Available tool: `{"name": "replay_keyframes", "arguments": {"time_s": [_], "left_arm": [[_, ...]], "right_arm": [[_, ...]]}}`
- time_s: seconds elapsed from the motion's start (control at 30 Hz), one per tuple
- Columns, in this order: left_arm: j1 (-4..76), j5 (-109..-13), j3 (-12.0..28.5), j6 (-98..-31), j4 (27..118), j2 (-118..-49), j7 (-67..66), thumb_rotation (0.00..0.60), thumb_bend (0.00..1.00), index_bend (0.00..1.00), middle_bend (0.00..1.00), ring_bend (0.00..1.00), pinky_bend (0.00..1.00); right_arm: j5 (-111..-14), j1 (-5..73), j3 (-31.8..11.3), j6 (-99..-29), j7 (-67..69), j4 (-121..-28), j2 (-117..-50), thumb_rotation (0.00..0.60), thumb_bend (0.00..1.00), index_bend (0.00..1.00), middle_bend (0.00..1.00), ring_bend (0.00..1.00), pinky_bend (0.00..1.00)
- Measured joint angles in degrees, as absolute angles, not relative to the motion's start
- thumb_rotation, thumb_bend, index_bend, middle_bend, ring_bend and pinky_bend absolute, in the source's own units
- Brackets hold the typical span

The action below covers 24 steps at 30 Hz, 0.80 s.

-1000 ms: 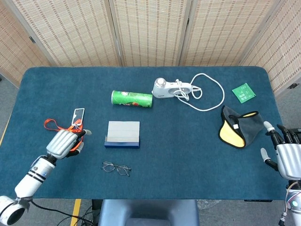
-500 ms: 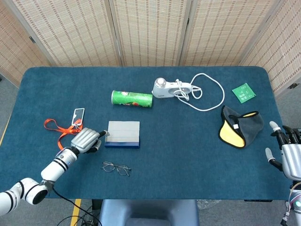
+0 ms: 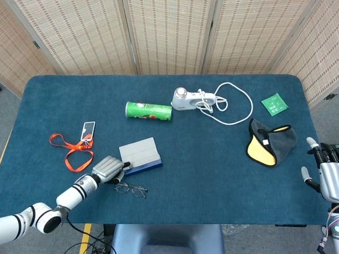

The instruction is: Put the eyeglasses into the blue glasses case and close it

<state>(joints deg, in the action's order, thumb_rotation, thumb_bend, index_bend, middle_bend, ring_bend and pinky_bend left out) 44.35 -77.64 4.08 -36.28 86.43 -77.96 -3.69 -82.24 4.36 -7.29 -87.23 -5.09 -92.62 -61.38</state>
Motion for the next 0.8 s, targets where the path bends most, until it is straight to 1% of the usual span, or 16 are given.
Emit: {"name": "replay_keyframes", "arguments": {"time_s": [0.1,0.2,0.3,0.37,0.5,0.6,0.8], "left_arm": [[44.75,-79.00,3.85,-37.01,88.02,-77.95,-3.63,0.600,0.74,0.27,1.00,1.00,1.00],[44.82,-80.04,4.13,-39.48,87.90,-78.41,-3.94,0.600,0.74,0.22,1.00,1.00,1.00],[45.19,-81.21,5.07,-42.04,87.83,-78.89,-3.79,0.600,0.74,0.21,1.00,1.00,1.00],[46.02,-82.47,5.50,-42.52,88.12,-79.01,-3.61,0.600,0.74,0.21,1.00,1.00,1.00],[48.35,-83.73,5.76,-41.01,88.91,-79.24,-3.62,0.600,0.74,0.22,1.00,1.00,1.00],[50.57,-84.29,5.65,-38.49,89.00,-79.99,-4.31,0.600,0.74,0.22,1.00,1.00,1.00],[54.49,-83.95,5.31,-34.25,87.07,-82.90,-9.44,0.600,0.74,0.21,1.00,1.00,1.00]], "right_arm": [[-82.15,4.22,-7.34,-87.43,-4.79,-92.33,-61.43,0.600,0.41,0.09,0.36,0.19,0.17],[-82.16,4.03,-7.26,-87.57,-4.54,-92.13,-61.46,0.600,0.41,0.09,0.36,0.19,0.17],[-82.14,3.80,-7.17,-87.75,-4.30,-91.96,-61.52,0.600,0.41,0.09,0.36,0.19,0.17],[-82.14,3.68,-7.13,-87.89,-4.18,-91.86,-61.59,0.600,0.41,0.09,0.36,0.19,0.17],[-82.21,3.46,-7.02,-88.05,-3.88,-91.68,-61.70,0.600,0.41,0.09,0.36,0.20,0.18],[-82.10,3.39,-7.00,-87.96,-3.75,-91.67,-61.57,0.600,0.41,0.09,0.36,0.20,0.20],[-82.19,3.16,-7.16,-88.43,-3.81,-91.93,-60.98,0.600,0.41,0.09,0.37,0.21,0.20]]}}
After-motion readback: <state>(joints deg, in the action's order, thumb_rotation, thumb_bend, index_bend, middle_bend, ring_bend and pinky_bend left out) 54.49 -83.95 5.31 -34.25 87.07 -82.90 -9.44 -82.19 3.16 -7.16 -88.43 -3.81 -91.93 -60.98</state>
